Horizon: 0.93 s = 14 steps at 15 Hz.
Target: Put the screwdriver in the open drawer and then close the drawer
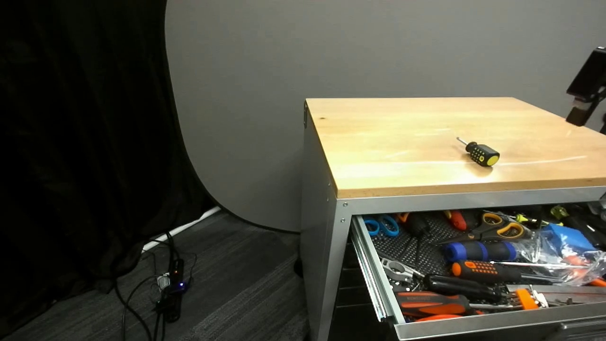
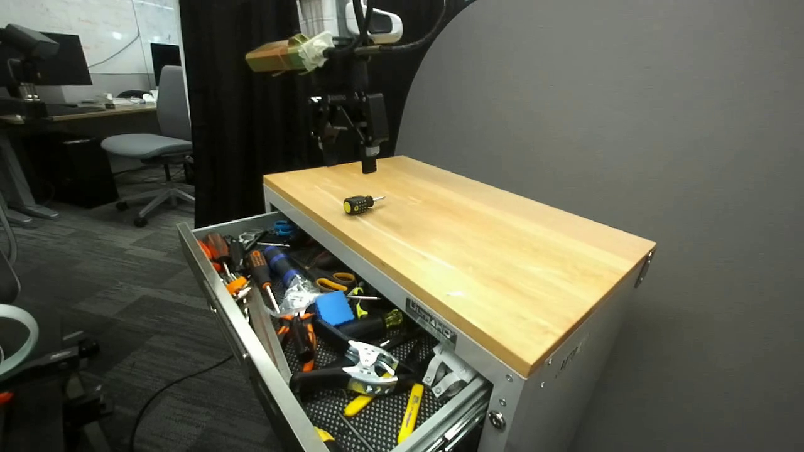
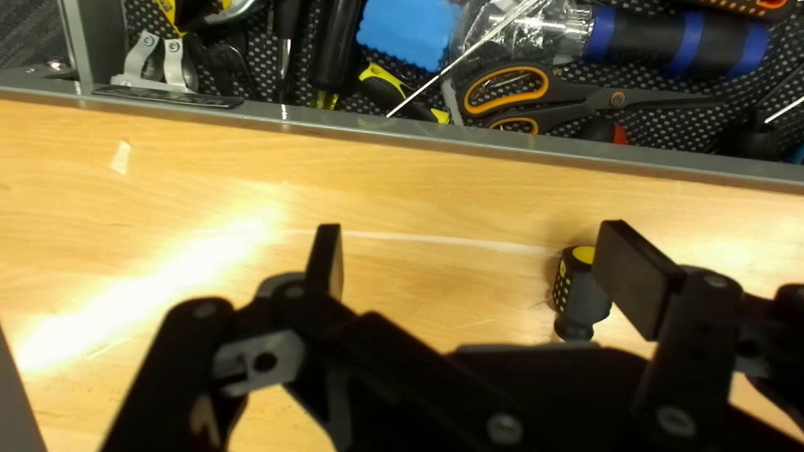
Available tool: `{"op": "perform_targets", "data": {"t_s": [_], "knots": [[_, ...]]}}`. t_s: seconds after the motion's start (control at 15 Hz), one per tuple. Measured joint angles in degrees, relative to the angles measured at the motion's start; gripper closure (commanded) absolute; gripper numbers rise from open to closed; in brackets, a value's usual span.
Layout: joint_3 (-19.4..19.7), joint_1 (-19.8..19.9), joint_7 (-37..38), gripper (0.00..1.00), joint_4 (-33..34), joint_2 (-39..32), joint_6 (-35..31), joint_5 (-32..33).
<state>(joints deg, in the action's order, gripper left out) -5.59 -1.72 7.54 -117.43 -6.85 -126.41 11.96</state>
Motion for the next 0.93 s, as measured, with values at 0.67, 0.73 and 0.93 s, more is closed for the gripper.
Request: {"op": "perform_targets", "data": {"t_s": [0.67, 0.73, 0.93], "knots": [[0.13, -4.13, 2.92, 0.00, 9.55, -13.08, 0.68, -3.31], [0.19, -4.51, 3.55, 0.00, 10.24, -13.82, 0.66, -3.31], [0.46, -5.54, 5.36, 0.00, 12.15, -15.89, 0.38, -3.26]]}}
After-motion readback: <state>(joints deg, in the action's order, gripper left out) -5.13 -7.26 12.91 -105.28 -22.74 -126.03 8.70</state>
